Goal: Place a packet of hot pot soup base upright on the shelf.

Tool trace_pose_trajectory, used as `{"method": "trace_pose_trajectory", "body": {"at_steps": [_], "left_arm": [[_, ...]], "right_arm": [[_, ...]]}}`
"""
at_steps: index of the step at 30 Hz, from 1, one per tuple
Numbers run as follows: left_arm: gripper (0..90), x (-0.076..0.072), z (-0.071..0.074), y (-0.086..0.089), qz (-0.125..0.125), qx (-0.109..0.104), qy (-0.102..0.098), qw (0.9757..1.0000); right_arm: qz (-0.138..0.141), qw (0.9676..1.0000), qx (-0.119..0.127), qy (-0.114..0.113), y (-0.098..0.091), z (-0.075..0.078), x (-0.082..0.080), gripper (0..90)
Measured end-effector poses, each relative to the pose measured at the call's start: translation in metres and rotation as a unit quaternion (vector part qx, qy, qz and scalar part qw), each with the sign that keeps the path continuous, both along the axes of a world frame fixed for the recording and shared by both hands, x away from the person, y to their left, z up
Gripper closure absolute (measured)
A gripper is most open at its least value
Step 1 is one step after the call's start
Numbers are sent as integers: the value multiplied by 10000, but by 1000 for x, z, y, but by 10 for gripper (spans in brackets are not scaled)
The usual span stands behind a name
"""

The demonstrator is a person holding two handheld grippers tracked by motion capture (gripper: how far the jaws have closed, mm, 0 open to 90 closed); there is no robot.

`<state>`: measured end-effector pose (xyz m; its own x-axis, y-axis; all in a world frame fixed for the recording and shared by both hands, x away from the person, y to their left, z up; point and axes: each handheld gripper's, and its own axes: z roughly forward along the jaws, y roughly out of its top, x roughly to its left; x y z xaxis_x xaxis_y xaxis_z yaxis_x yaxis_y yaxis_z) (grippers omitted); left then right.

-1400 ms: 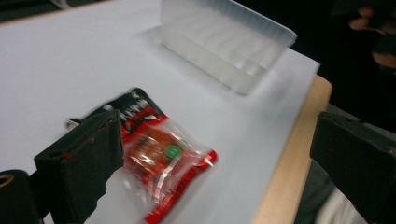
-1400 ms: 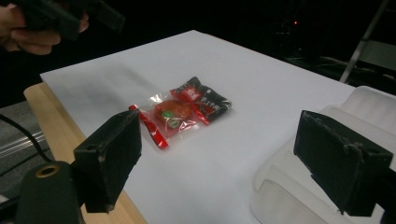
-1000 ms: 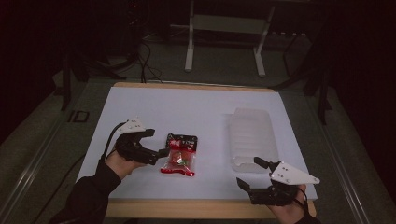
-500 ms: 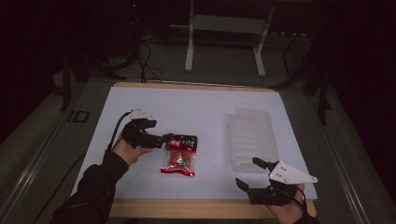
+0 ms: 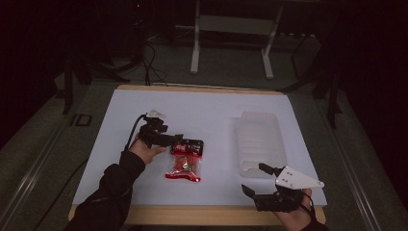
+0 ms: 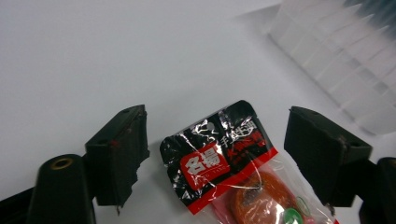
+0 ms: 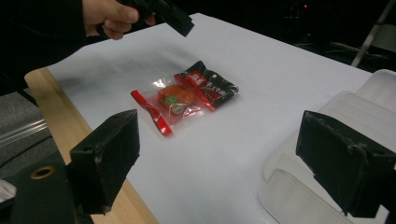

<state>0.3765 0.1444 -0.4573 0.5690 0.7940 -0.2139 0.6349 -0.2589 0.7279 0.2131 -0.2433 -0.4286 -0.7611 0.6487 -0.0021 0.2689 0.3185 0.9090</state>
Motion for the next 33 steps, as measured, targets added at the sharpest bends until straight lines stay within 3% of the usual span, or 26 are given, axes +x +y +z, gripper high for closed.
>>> {"method": "trace_pose_trajectory", "body": {"at_steps": [5, 6, 9, 10, 16, 18, 19, 25, 29, 33], "left_arm": [[237, 7, -13, -4, -5, 140, 158, 9998], [272, 11, -21, -4, 16, 129, 261, 9996], [299, 13, -24, -5, 19, 140, 280, 9995], [340, 18, -36, -5, 31, 261, 316, 9992], [374, 25, -52, 1, 2, 90, 511, 9987], [374, 28, -58, 4, -78, -105, 645, 9978], [381, 28, -58, 4, -78, -105, 645, 9978], [390, 30, -64, 3, -385, -351, 769, 9957], [435, 29, -69, 0, -477, -121, 857, 9951], [557, 25, -69, -3, -378, 199, 662, 9969]], "right_arm": [[11, 10000, -3, 11, 0, 0, 0, 135], [24, 10000, -21, 27, 1, -1, 0, 135], [42, 10000, -41, 19, 1, -1, 0, 135], [46, 10000, -58, 43, 2, -2, 0, 135], [48, 9999, -82, 75, 1, -3, 1, 136], [58, 9999, -88, 117, 2, -4, 1, 136], [58, 9999, -88, 117, 2, -4, 1, 136], [63, 9998, -104, 132, 2, -5, 2, 138], [69, 9998, -111, 130, 2, -5, 1, 138], [59, 9998, -119, 140, 3, -5, 2, 139]]}}
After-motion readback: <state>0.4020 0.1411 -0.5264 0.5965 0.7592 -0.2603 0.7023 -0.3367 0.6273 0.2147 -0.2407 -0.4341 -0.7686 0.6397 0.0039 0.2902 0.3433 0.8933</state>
